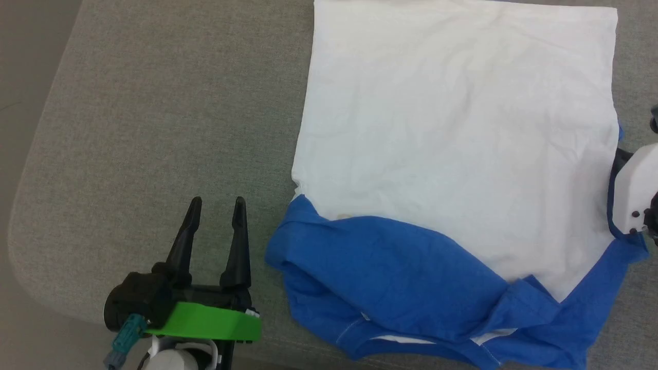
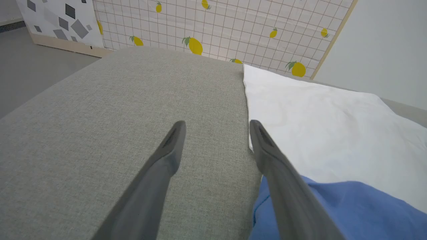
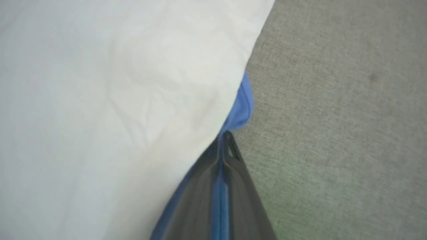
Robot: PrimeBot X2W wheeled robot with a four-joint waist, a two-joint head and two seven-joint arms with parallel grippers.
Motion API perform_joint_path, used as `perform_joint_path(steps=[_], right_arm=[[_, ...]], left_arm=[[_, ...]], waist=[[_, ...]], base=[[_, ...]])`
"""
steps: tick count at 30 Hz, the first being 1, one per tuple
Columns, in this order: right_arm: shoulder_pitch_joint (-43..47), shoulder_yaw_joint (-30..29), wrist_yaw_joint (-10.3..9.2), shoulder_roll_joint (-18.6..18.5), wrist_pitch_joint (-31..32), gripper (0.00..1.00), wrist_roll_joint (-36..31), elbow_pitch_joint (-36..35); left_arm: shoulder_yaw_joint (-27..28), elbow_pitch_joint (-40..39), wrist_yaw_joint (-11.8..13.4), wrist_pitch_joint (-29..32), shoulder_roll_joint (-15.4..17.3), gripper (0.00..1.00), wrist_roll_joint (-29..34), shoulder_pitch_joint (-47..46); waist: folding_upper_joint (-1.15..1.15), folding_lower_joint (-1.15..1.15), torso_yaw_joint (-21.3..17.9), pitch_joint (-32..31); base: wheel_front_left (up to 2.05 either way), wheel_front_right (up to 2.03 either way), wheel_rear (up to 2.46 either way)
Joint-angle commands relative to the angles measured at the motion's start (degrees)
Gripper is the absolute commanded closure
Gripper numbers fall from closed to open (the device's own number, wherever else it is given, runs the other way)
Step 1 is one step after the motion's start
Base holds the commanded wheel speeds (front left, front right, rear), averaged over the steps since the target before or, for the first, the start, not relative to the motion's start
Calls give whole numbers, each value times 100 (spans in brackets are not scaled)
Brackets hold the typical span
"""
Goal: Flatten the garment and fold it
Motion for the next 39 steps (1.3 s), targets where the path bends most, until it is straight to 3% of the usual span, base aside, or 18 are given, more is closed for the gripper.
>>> perform_joint_path(steps=[1,11,18,27,31,35,36,37,38,39], right_arm=[[-31,-51,-9,0,-83,100,-85,112],[145,-640,-9,105,-693,100,-392,6],[936,-1548,-9,357,-878,100,-491,-505],[2307,-2817,-9,1237,-963,100,-682,-1449],[2831,-3056,-9,1757,-986,100,-706,-1608],[3043,-3072,-9,2007,-1101,100,-820,-1542],[3036,-3069,-9,2034,-1136,69,-840,-1522],[3012,-3048,-9,2049,-1183,49,-875,-1498],[2994,-3016,-9,2043,-1216,0,-900,-1486],[2962,-2963,-9,2024,-1246,0,-916,-1479]], left_arm=[[8,24,-19,-21,-22,0,-30,-91],[60,119,-34,-21,-67,0,-83,43],[117,132,-8,-21,-56,0,-124,213],[119,94,-8,-1,8,0,-161,314],[112,85,-4,31,39,0,-178,340],[116,88,12,72,81,0,-185,378],[116,84,17,81,93,0,-184,391],[117,80,24,91,104,0,-185,407],[116,75,29,101,112,0,-186,421],[114,66,34,114,122,0,-189,438]], waist=[[0,-1,-11,-54],[0,-1,-188,-515],[0,-1,-366,-777],[0,-1,-486,-878],[0,-1,-492,-928],[0,-1,-508,-1036],[0,-1,-515,-1061],[0,-1,-522,-1103],[0,-1,-525,-1131],[0,-1,-529,-1166]], base=[[0,0,0],[0,0,0],[0,0,0],[0,0,0],[0,0,0],[0,0,0],[0,0,0],[0,0,0],[0,0,0],[0,0,0]])
